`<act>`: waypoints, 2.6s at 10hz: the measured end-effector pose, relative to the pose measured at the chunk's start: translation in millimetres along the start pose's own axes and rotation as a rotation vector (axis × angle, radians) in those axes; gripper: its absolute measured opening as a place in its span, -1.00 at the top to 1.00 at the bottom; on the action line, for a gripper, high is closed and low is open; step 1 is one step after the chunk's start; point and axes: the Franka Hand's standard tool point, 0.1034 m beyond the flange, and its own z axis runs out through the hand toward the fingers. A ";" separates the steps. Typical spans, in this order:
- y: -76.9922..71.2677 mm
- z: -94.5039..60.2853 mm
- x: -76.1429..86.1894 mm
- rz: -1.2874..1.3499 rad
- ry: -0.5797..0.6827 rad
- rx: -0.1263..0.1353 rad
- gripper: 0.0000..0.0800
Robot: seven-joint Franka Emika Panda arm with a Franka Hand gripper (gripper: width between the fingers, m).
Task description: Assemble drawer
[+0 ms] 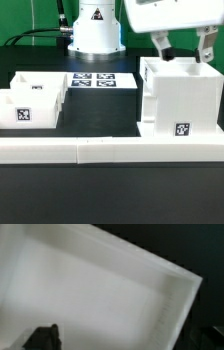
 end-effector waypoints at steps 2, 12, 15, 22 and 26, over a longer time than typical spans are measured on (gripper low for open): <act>14.9 -5.7 3.0 -0.260 -0.021 -0.073 -0.62; 89.2 -22.0 63.1 -1.045 -0.026 -0.119 -0.62; 95.2 -19.2 67.7 -1.056 -0.010 -0.122 -0.62; 142.1 -2.0 74.8 -1.031 0.031 -0.213 -0.62; 179.8 15.7 107.7 -1.144 0.019 -0.243 -0.62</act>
Offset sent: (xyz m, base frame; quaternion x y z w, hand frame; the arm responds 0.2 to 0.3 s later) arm 0.0000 0.0000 0.0000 0.0000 0.0000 -0.1938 0.9810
